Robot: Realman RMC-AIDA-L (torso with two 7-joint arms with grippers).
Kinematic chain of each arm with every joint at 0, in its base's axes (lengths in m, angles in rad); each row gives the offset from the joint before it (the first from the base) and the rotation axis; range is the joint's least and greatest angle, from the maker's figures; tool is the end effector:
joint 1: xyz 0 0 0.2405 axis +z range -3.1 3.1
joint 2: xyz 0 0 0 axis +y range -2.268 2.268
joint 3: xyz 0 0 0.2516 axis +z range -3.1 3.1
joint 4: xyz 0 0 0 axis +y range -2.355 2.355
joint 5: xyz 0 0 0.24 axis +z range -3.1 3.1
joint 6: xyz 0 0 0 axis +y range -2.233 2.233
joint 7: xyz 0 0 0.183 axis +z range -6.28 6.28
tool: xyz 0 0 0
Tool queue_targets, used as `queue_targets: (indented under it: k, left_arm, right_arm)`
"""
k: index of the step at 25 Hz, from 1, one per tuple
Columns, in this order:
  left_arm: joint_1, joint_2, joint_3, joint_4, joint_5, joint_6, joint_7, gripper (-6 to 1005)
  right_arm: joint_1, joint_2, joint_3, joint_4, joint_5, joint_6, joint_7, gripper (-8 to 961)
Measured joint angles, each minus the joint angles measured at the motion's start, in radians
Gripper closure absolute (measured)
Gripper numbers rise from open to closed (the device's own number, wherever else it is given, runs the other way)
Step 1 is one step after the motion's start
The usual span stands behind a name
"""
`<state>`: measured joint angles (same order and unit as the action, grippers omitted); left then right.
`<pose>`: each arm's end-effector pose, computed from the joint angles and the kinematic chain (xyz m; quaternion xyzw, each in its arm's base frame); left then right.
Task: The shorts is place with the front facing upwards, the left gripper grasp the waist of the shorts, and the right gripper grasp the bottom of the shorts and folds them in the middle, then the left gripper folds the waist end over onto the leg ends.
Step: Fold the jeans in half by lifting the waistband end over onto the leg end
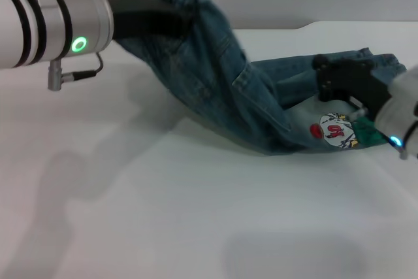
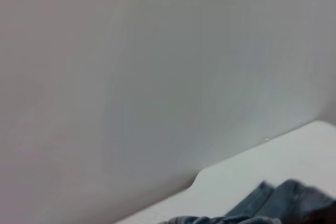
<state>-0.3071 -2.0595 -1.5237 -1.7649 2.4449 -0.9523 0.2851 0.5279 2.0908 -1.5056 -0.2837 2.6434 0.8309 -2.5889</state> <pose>-0.0918 0.4034 0.0016 -0.8772 -0.3050 -0.1354 0.3451 0.2931 0.4249 -0.0851 -0.8338 0.2245 0.2389 0.4443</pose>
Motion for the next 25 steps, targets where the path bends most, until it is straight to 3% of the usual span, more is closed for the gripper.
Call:
queue_targets:
  k: [13,19,25]
  left_arm:
    - [-0.028,0.000,0.000,-0.025,-0.077,0.077,0.067,874]
    - [-0.047,-0.001,-0.005,-0.013,-0.091,0.104,0.087,880]
    - [-0.064,0.000,-0.003,0.016,-0.113,0.122,0.105,881]
  right_arm:
    - [0.043,0.000,-0.266,-0.162,0.001,-0.191,0.216,953]
    - [0.131,0.000,-0.407,-0.182,0.001,-0.291,0.334,953]
    - [0.172,0.000,-0.533,-0.222,0.058,-0.327,0.359,953]
